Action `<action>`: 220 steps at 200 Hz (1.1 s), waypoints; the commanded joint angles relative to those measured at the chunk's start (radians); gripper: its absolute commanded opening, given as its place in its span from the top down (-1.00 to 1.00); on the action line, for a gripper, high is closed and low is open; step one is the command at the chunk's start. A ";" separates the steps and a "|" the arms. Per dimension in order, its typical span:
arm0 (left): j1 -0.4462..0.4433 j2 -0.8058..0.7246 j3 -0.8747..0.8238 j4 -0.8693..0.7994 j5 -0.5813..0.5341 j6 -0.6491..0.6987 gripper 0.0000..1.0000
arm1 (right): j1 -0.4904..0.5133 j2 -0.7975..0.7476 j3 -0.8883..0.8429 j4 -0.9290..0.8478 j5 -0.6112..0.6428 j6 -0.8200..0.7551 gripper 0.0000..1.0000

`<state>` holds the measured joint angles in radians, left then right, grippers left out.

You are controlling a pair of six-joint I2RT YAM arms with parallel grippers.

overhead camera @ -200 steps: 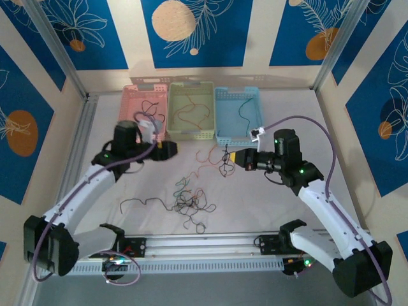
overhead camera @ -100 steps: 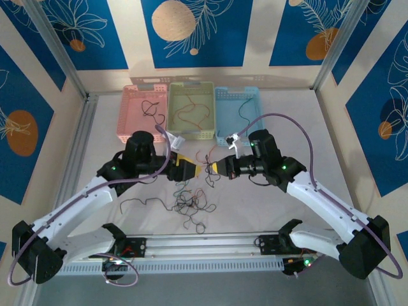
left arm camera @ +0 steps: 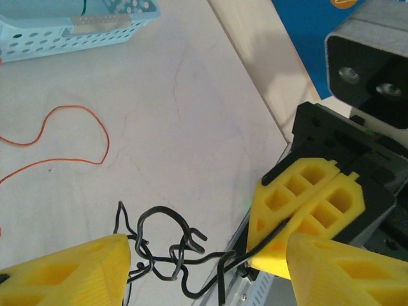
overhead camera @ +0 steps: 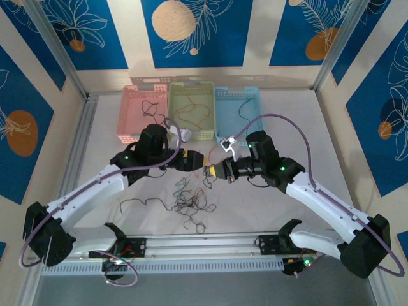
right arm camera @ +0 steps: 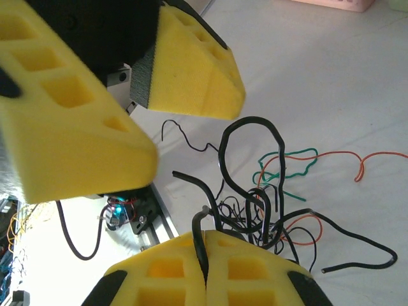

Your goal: Untangle the cables

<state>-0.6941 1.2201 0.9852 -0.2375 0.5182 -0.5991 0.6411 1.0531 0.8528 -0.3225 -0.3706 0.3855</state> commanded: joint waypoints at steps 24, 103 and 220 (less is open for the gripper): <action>-0.038 0.035 0.044 -0.078 -0.073 -0.025 -0.24 | 0.017 0.008 0.007 0.003 -0.019 -0.044 1.00; -0.049 0.078 0.059 -0.084 -0.142 -0.041 0.27 | 0.031 0.018 0.006 -0.008 -0.009 -0.067 1.00; 0.007 -0.124 -0.043 -0.189 -0.519 -0.088 1.00 | -0.019 -0.090 -0.038 -0.063 0.206 -0.077 1.00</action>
<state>-0.7429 1.1946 0.9901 -0.3119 0.2123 -0.6758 0.6624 1.0370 0.8452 -0.3492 -0.2604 0.3134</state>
